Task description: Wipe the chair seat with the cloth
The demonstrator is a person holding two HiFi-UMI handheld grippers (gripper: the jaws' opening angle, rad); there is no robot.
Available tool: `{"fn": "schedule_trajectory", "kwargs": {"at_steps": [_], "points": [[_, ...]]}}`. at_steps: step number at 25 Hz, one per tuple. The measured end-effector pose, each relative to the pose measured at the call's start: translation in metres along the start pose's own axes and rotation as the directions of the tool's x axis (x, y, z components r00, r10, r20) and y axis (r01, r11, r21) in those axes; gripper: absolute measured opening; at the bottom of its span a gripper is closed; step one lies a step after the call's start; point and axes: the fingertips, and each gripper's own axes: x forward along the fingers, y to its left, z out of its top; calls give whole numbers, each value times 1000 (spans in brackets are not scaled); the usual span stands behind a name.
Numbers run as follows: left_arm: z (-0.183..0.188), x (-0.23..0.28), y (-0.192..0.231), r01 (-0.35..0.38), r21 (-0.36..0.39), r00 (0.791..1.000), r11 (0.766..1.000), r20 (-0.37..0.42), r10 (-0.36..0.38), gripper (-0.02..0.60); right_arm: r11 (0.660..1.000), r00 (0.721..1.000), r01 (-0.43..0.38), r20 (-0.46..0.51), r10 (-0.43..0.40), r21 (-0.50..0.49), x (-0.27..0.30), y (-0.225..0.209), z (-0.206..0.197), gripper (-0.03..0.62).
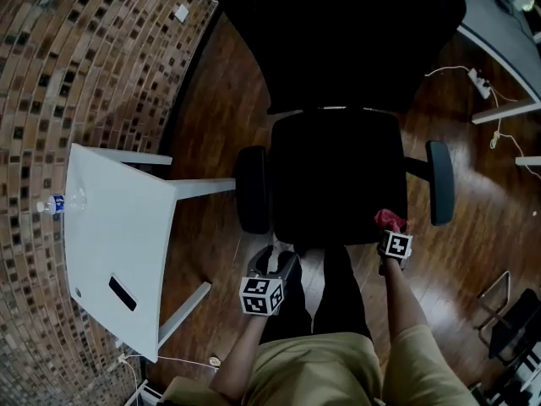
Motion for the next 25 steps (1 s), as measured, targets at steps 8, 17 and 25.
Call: {"fn": "schedule_trajectory", "kwargs": {"at_steps": [8,17,25], "points": [[69,-17,-5,86,180,986,980,129,-110,278,936,889,-351,304,342,-24,-109,58,63,61],[207,-128,-80,73,419,877,905,406,-258,278,874,524,-447,735,430,-192,-374,155,94,64],[207,-240,-155,-113,394,742,912,644,-186,268,806,257,-318,773,580,-499,-491,178,84,67]]}}
